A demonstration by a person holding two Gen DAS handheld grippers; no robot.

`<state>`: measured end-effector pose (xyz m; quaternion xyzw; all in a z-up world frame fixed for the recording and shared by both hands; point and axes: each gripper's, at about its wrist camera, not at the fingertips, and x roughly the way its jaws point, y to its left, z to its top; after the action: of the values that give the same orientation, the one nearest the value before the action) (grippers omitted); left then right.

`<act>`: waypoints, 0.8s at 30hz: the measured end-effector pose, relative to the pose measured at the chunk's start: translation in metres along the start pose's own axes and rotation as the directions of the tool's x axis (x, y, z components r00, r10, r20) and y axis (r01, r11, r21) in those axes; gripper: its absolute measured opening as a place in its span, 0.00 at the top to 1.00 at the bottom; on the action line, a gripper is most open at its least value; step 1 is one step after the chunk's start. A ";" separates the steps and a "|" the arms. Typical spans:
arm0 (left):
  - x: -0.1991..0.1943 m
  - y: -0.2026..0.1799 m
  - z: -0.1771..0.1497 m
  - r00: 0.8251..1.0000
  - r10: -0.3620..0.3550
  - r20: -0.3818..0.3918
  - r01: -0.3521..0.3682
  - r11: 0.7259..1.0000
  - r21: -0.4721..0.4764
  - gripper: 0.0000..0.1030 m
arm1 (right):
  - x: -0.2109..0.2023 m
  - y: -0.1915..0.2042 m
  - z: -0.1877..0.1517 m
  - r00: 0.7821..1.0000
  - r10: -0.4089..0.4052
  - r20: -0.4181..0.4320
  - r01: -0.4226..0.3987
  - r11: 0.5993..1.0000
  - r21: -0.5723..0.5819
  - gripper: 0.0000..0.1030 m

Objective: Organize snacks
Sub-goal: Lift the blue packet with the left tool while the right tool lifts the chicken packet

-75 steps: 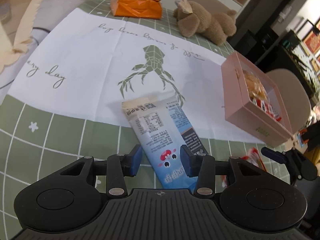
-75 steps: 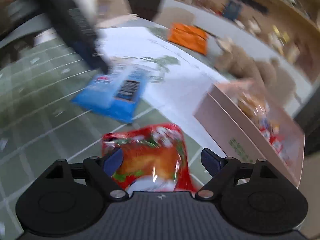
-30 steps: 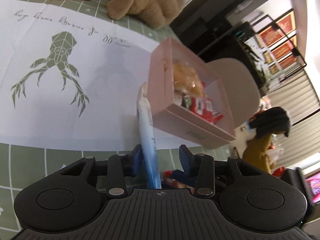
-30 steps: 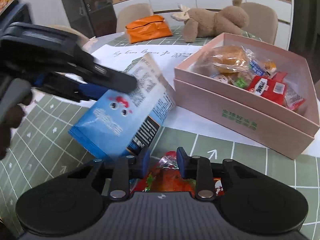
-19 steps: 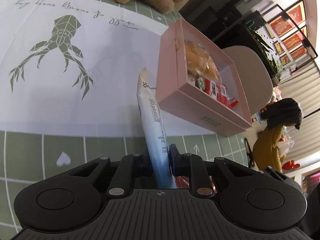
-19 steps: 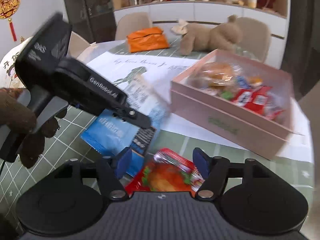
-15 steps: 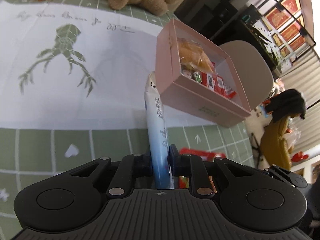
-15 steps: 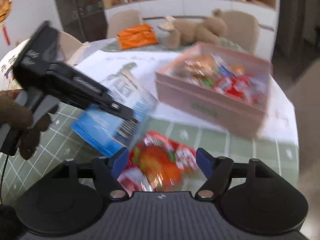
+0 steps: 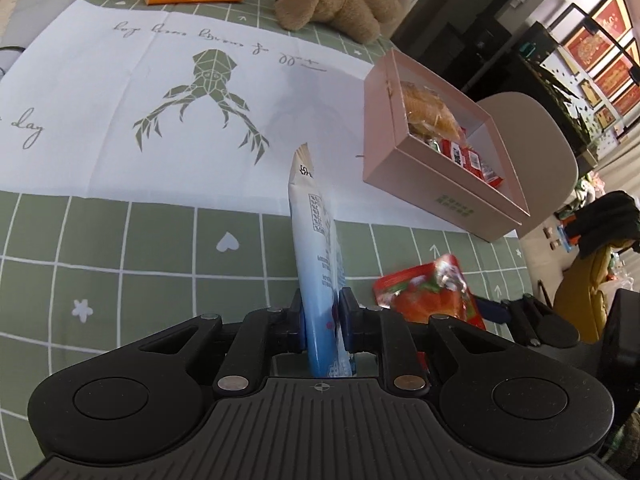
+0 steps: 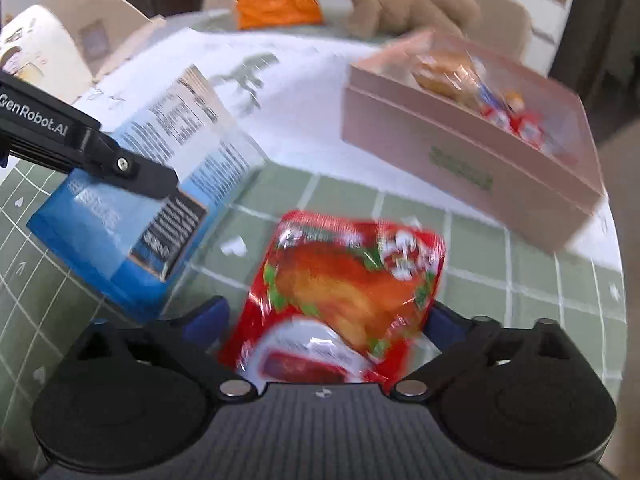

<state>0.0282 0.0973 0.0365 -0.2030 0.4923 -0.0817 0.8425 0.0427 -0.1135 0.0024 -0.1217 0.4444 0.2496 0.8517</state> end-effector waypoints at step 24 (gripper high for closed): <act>0.018 -0.030 -0.003 0.998 0.001 -0.062 0.003 0.998 0.069 0.82 | -0.086 -0.062 -0.004 0.980 0.082 0.180 -0.084 0.996 0.005 0.82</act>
<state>0.0366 0.0627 0.0332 -0.1715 0.5149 -0.1054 0.8333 0.0321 -0.1947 0.0696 -0.0745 0.3721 0.2921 0.8779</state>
